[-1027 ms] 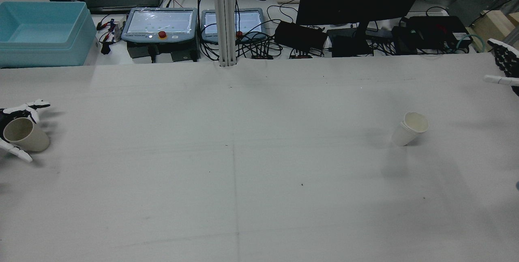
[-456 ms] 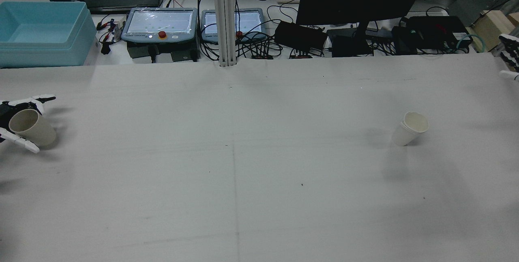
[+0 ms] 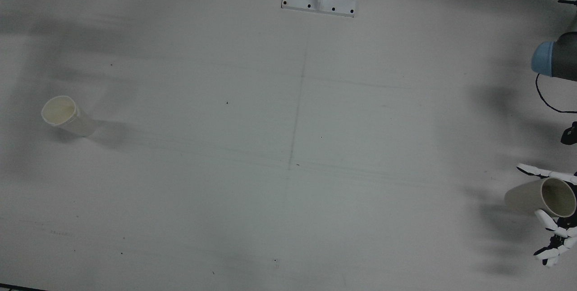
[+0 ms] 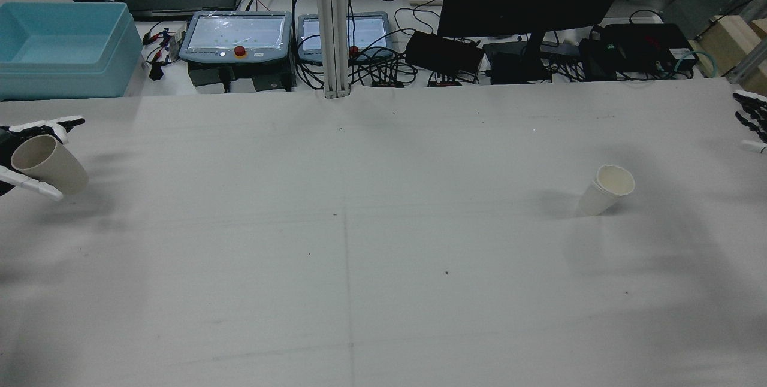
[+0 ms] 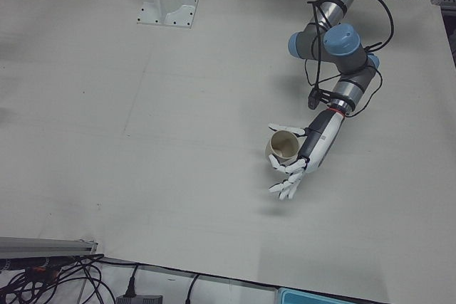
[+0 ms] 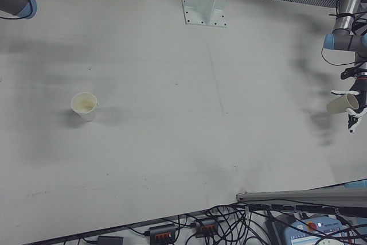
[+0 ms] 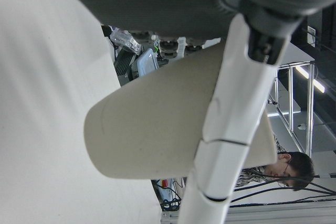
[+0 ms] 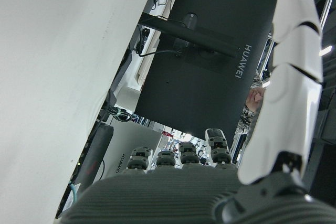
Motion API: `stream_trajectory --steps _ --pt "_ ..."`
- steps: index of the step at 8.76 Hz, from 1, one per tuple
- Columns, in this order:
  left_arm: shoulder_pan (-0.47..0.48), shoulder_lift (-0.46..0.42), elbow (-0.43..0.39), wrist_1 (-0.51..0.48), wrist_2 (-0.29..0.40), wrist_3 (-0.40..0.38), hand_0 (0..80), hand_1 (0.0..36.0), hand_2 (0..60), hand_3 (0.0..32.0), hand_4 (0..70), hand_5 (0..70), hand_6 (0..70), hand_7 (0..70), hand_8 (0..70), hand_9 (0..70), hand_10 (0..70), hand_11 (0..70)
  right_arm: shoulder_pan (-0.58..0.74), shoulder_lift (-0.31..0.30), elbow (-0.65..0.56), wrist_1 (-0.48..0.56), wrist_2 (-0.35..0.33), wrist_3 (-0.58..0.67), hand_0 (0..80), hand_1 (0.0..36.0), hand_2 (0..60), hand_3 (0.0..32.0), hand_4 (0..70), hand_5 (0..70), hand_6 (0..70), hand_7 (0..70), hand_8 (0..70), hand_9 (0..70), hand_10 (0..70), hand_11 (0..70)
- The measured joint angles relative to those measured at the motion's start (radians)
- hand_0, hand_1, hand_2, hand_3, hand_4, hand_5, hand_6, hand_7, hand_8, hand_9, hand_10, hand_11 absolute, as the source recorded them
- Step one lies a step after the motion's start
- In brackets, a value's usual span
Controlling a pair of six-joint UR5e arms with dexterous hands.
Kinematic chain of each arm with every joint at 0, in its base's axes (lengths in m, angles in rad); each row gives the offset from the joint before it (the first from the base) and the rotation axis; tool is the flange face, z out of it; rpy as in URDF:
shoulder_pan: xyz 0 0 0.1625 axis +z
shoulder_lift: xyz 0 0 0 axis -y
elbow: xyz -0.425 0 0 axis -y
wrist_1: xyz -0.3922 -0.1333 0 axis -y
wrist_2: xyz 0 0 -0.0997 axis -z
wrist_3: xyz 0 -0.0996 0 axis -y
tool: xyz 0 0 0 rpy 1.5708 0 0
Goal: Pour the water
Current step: 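Lift the held cup off the table with the left hand, then reach the right hand to the other white paper cup and grasp it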
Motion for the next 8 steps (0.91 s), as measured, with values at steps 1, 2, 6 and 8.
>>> stream_trajectory --steps 1,2,6,8 --pt "-0.010 0.010 -0.069 0.056 0.002 -0.011 80.0 28.0 0.0 0.0 58.1 70.0 10.0 18.3 7.4 4.3 0.0 1.8 -0.025 0.031 -0.106 0.073 0.002 -0.018 54.0 21.9 9.4 0.0 5.3 16.4 4.5 10.7 1.7 0.8 2.7 6.1" --pt "-0.022 0.016 -0.115 0.088 0.004 -0.015 80.0 28.0 0.0 0.0 57.6 70.0 10.0 18.5 7.3 4.3 0.0 1.9 -0.060 0.061 -0.174 0.121 0.005 -0.040 55.6 23.2 9.0 0.0 4.8 17.1 4.0 10.8 1.2 0.7 1.6 4.7" --pt "-0.124 0.045 -0.185 0.129 0.076 -0.018 80.0 26.8 0.0 0.0 54.1 70.0 9.2 17.4 7.0 4.0 0.0 1.5 -0.191 0.101 -0.128 0.150 0.010 -0.117 58.6 25.9 9.6 0.0 5.0 19.2 4.0 12.4 0.3 1.0 0.3 3.0" --pt "-0.147 0.054 -0.188 0.129 0.090 -0.018 80.0 27.1 0.0 0.0 54.6 70.0 9.5 18.0 7.0 4.1 0.0 1.7 -0.257 0.097 -0.076 0.139 0.012 -0.156 57.7 25.4 8.9 0.0 2.4 18.4 2.7 11.4 0.3 0.8 0.4 3.2"
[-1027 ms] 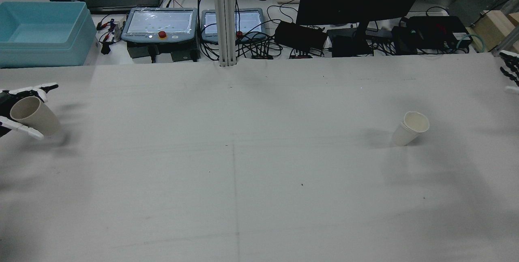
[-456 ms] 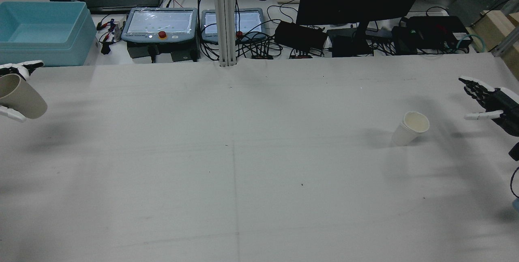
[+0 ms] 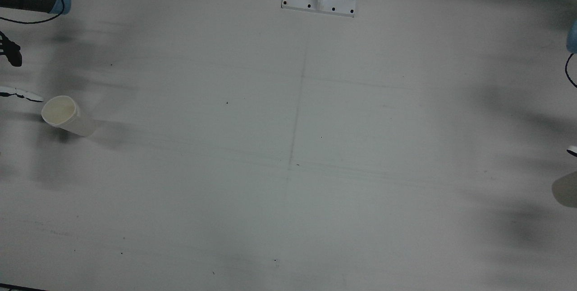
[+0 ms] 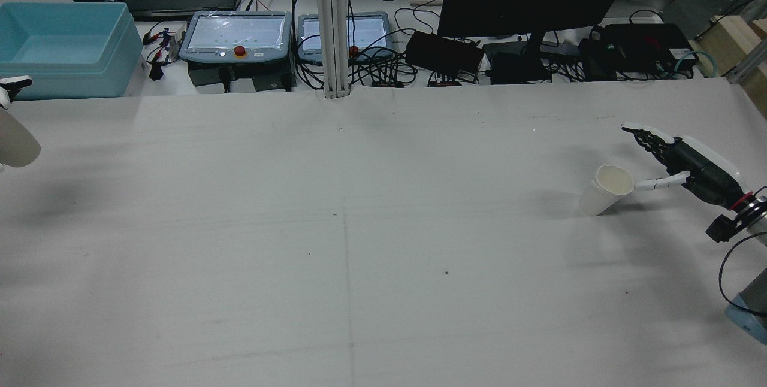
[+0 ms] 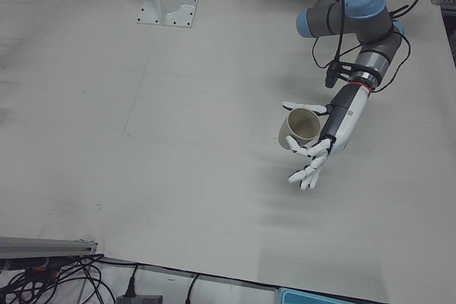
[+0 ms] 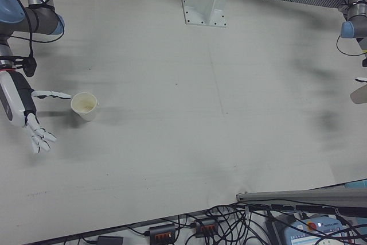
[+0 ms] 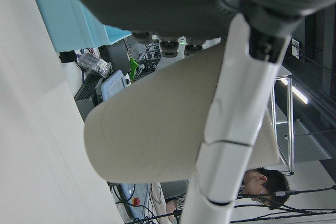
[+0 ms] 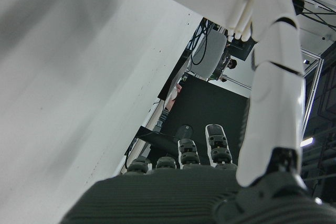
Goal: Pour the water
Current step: 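Reach the right hand to the other white paper cup and grasp it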
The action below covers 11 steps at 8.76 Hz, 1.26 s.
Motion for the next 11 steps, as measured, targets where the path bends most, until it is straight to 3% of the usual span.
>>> stream_trajectory --steps 3,5,9,10,11 --pt "-0.007 0.001 -0.003 0.001 0.003 0.000 80.0 27.1 0.0 0.0 55.3 70.0 10.0 18.7 6.9 4.2 0.0 2.0 -0.033 -0.071 0.097 -0.028 0.001 -0.021 55.9 23.8 8.4 0.0 1.3 17.4 2.3 10.7 0.8 0.7 1.2 4.2" --pt "-0.006 0.001 -0.001 0.000 0.003 0.000 80.0 26.6 0.0 0.0 54.8 70.0 9.8 18.3 6.9 4.1 0.0 1.7 -0.038 -0.108 0.125 -0.030 0.003 -0.037 57.7 25.3 9.0 0.0 2.1 17.9 3.3 10.8 1.3 0.7 1.8 5.3" --pt "-0.008 0.001 0.000 0.000 0.003 0.000 80.0 25.7 0.0 0.0 52.9 70.0 9.4 17.8 6.7 4.1 0.0 2.2 -0.115 -0.087 0.124 -0.032 0.092 -0.071 60.8 28.1 10.9 0.0 2.6 18.6 3.7 11.4 1.3 0.8 1.8 5.5" --pt "-0.011 0.002 0.000 -0.001 0.003 0.000 80.0 25.7 0.0 0.0 52.6 70.0 9.4 17.8 6.6 4.1 0.0 2.2 -0.141 -0.080 0.126 -0.033 0.116 -0.073 62.3 30.7 17.3 0.0 3.0 19.5 4.6 12.6 1.8 1.3 2.7 6.9" --pt "-0.014 0.007 0.000 -0.006 0.003 -0.001 80.0 25.4 0.0 0.0 52.2 70.0 9.4 17.9 6.7 4.1 0.0 2.1 -0.166 -0.074 0.127 -0.034 0.136 -0.073 70.6 35.0 23.9 0.0 4.4 21.7 6.4 14.8 3.0 3.2 4.6 10.1"
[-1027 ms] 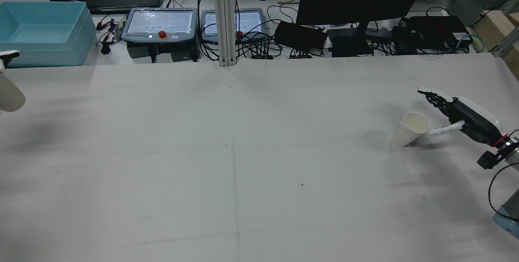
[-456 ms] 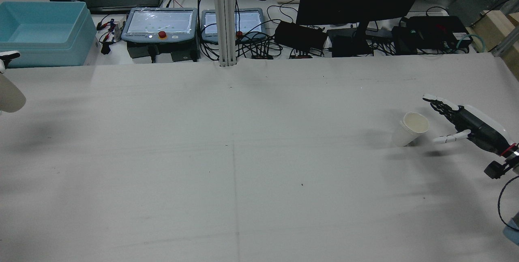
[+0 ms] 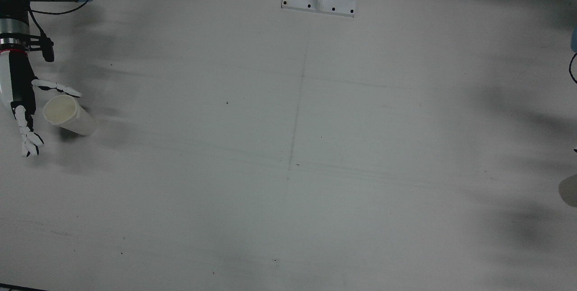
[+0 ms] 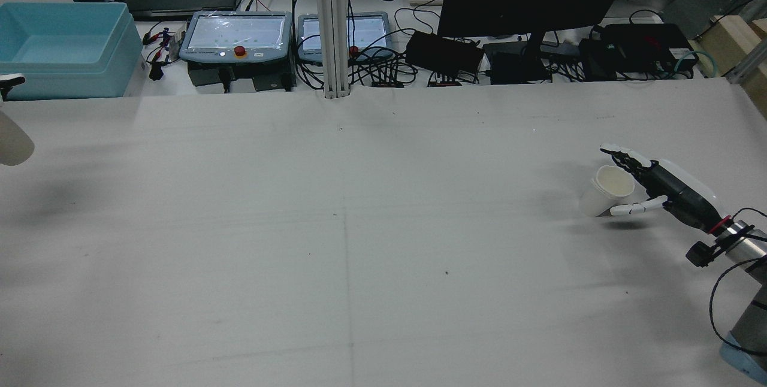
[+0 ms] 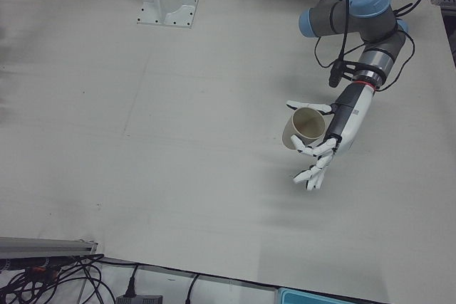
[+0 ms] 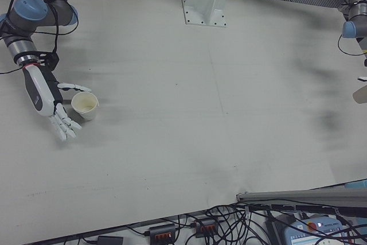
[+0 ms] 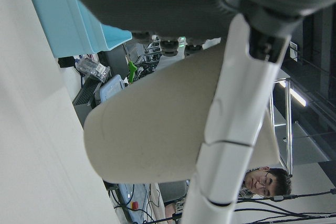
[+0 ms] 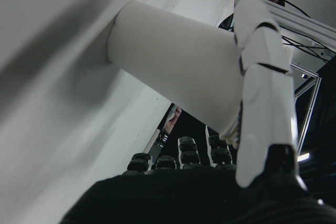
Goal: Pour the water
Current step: 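Reach the right hand to the other white paper cup and grasp it, then lift the cup with the right hand and carry it toward the left hand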
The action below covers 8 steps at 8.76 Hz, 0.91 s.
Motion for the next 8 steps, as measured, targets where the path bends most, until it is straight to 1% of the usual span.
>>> stream_trajectory --steps 1,2,3,4,5,6,7,8 --pt "-0.001 0.008 0.000 -0.007 0.000 0.000 80.0 25.3 0.0 0.0 51.9 70.0 9.4 18.0 6.6 4.0 0.0 2.0 -0.022 0.007 0.000 -0.002 0.015 -0.003 63.5 35.5 42.2 0.0 7.9 25.9 13.4 23.5 8.6 11.2 10.0 17.8" --pt "-0.003 0.020 0.001 -0.018 -0.001 0.000 80.0 25.3 0.0 0.0 52.2 70.0 9.6 18.3 6.7 4.1 0.0 2.0 -0.038 0.022 0.001 -0.014 0.023 -0.009 54.8 27.4 39.2 0.0 10.9 31.2 22.8 35.9 16.8 24.4 22.7 35.2" --pt "-0.003 0.035 0.001 -0.032 -0.001 0.000 80.0 25.0 0.0 0.0 52.5 70.0 9.7 18.5 6.7 4.2 0.0 1.9 -0.050 0.043 0.004 -0.037 0.026 -0.015 49.7 18.2 32.2 0.0 13.8 43.6 35.6 54.6 32.4 46.4 48.8 70.0" --pt "-0.008 0.051 0.000 -0.046 -0.001 -0.001 80.0 24.8 0.0 0.0 52.1 70.0 9.6 18.4 6.6 4.1 0.0 1.9 -0.057 0.063 0.011 -0.062 0.031 -0.018 49.9 16.6 25.8 0.0 12.2 46.2 37.4 59.2 36.5 52.0 56.1 70.0" --pt "-0.019 0.063 0.001 -0.057 -0.001 -0.001 80.0 25.0 0.0 0.0 52.0 70.0 9.8 18.6 6.6 4.2 0.0 2.1 -0.060 0.072 0.025 -0.085 0.043 -0.019 50.4 16.4 22.1 0.0 9.4 45.0 36.2 59.0 36.5 52.2 59.0 70.0" --pt "-0.028 0.070 0.001 -0.064 0.000 -0.001 80.0 25.3 0.0 0.0 52.3 70.0 10.0 19.0 6.7 4.3 0.0 2.1 -0.061 0.071 0.044 -0.110 0.056 -0.019 50.8 17.0 21.5 0.0 8.3 44.2 35.3 57.9 35.3 51.0 58.6 70.0" --pt "-0.032 0.073 0.001 -0.068 0.000 0.000 80.0 26.2 0.0 0.0 53.2 70.0 10.4 19.6 6.7 4.4 0.0 2.0 -0.060 0.055 0.071 -0.128 0.066 -0.019 51.0 17.5 23.0 0.0 11.2 44.5 36.9 58.1 35.1 50.5 56.2 70.0" --pt "-0.033 0.072 0.000 -0.069 0.000 0.001 80.0 26.7 0.0 0.0 54.2 70.0 10.8 20.4 6.7 4.6 0.0 2.4 -0.054 0.019 0.118 -0.139 0.084 -0.018 51.5 18.2 24.8 0.0 13.1 44.6 37.9 58.2 34.8 50.0 54.6 70.0"
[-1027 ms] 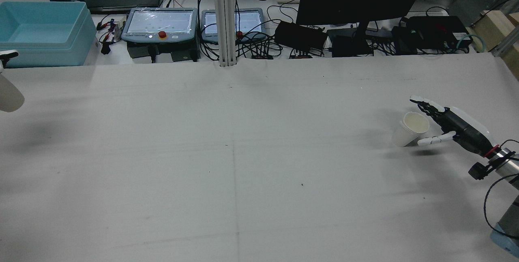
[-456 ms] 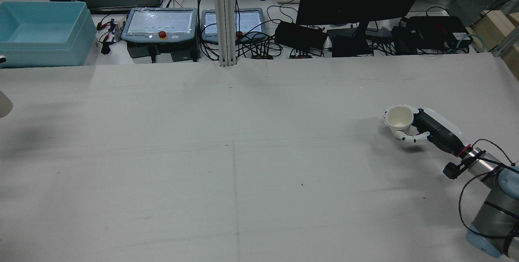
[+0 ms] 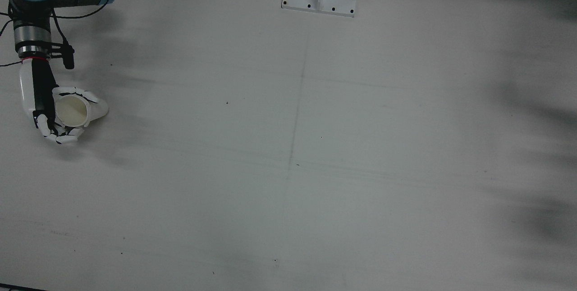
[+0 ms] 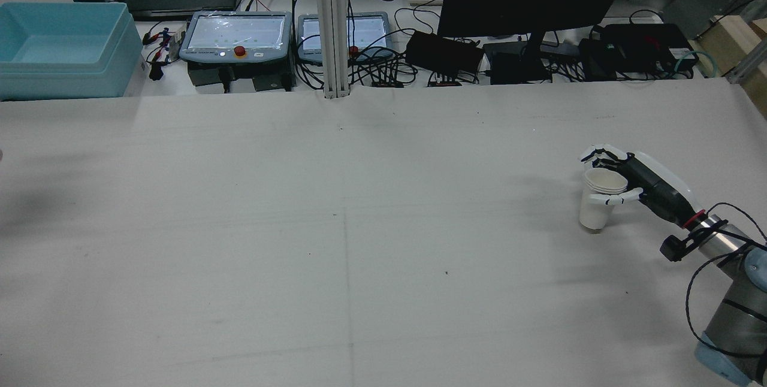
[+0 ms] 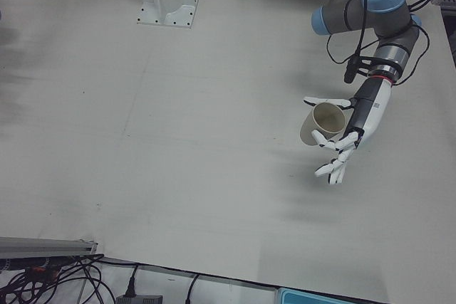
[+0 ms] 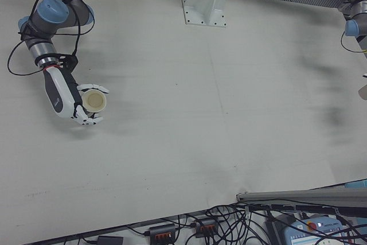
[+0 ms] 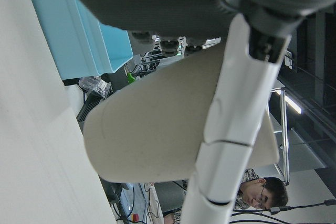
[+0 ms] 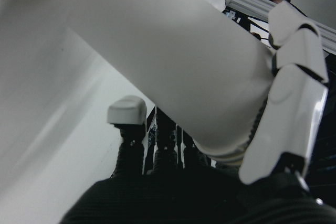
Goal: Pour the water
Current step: 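Lift the cup with the right hand and carry it toward the left hand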
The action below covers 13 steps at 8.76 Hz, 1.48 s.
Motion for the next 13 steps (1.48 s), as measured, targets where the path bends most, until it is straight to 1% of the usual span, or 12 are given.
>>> stream_trajectory --steps 1,2,3,4,5,6,7,8,9,11,12,13 --pt "0.002 -0.003 -0.001 0.000 0.000 0.003 80.0 27.3 0.0 0.0 55.3 70.0 11.3 21.1 6.8 4.8 0.0 2.5 0.020 -0.038 0.053 -0.008 0.014 0.002 52.0 18.9 25.6 0.0 13.4 44.5 37.9 57.6 34.3 49.3 54.0 70.0" --pt "0.005 -0.008 -0.002 0.000 0.000 0.008 80.0 27.1 0.0 0.0 56.4 70.0 11.6 21.2 6.9 4.8 0.3 2.9 0.054 -0.065 0.108 -0.029 0.018 0.004 52.5 20.2 30.0 0.0 16.1 45.9 39.4 58.6 34.3 48.9 53.8 70.0" --pt "0.008 -0.018 -0.002 0.003 0.000 0.010 80.0 27.2 0.0 0.0 58.1 70.0 11.9 21.6 6.9 5.0 0.4 3.1 0.088 -0.077 0.164 -0.068 0.012 0.004 52.4 21.5 37.6 0.0 21.7 50.4 43.3 62.1 34.6 48.9 53.5 70.0" --pt "0.012 -0.038 -0.003 0.008 0.001 0.016 80.0 26.6 0.0 0.0 57.4 70.0 11.7 21.2 6.8 4.9 0.5 3.2 0.142 -0.078 0.248 -0.141 -0.012 -0.006 51.2 21.2 44.6 0.0 27.8 57.0 48.1 66.2 36.2 50.4 55.0 70.0" --pt "0.027 -0.065 -0.003 0.020 0.001 0.021 80.0 26.8 0.0 0.0 58.3 70.0 11.9 21.4 6.9 5.0 0.6 3.3 0.213 -0.071 0.362 -0.251 -0.059 -0.037 50.5 20.9 46.0 0.0 27.2 59.2 48.0 65.6 35.8 50.0 55.9 70.0" --pt "0.052 -0.101 -0.002 0.041 0.001 0.032 80.0 26.4 0.0 0.0 58.4 70.0 11.8 21.2 7.0 5.0 0.7 3.3 0.282 -0.033 0.484 -0.409 -0.111 -0.074 51.5 22.0 47.6 0.0 30.0 62.1 50.0 66.8 35.9 49.7 55.0 70.0" --pt "0.079 -0.142 -0.002 0.064 0.001 0.048 80.0 26.0 0.0 0.0 58.6 70.0 11.7 20.9 7.0 5.0 0.7 3.3 0.327 0.035 0.566 -0.568 -0.146 -0.097 53.0 23.8 51.0 0.0 34.2 66.5 52.9 69.9 36.2 49.8 54.6 70.0" --pt "0.111 -0.192 0.001 0.095 0.000 0.063 80.0 25.6 0.0 0.0 60.6 70.0 12.3 21.8 7.2 5.2 1.0 3.7 0.352 0.101 0.613 -0.684 -0.164 -0.111 54.6 25.6 54.2 0.0 37.5 70.0 55.2 70.0 36.2 49.6 54.2 70.0" --pt "0.145 -0.238 0.004 0.124 0.000 0.076 80.0 25.1 0.0 0.0 61.1 70.0 12.6 22.4 7.2 5.4 0.9 3.6 0.361 0.149 0.632 -0.741 -0.170 -0.125 56.3 27.7 58.2 0.0 41.8 70.0 58.0 70.0 36.7 50.0 54.0 70.0" --pt "0.224 -0.329 0.021 0.173 0.000 0.115 80.0 25.0 0.0 0.0 61.5 70.0 12.8 22.7 7.3 5.7 1.1 3.9 0.364 0.227 0.641 -0.792 -0.172 -0.153 60.3 32.0 60.0 0.0 50.4 70.0 63.3 70.0 38.1 51.3 56.3 70.0" --pt "0.264 -0.376 0.038 0.194 -0.001 0.132 80.0 24.9 0.0 0.0 62.1 70.0 13.0 23.0 7.3 5.7 1.1 3.7 0.364 0.280 0.640 -0.829 -0.170 -0.174 64.8 35.5 60.0 0.0 56.6 70.0 67.2 70.0 39.7 53.2 57.4 70.0" --pt "0.301 -0.418 0.050 0.217 -0.001 0.152 80.0 25.0 0.0 0.0 62.4 70.0 13.1 23.1 7.4 5.7 1.1 3.8 0.362 0.336 0.637 -0.872 -0.169 -0.197 72.6 36.0 60.0 0.0 60.5 70.0 69.3 70.0 40.3 53.9 57.3 70.0"
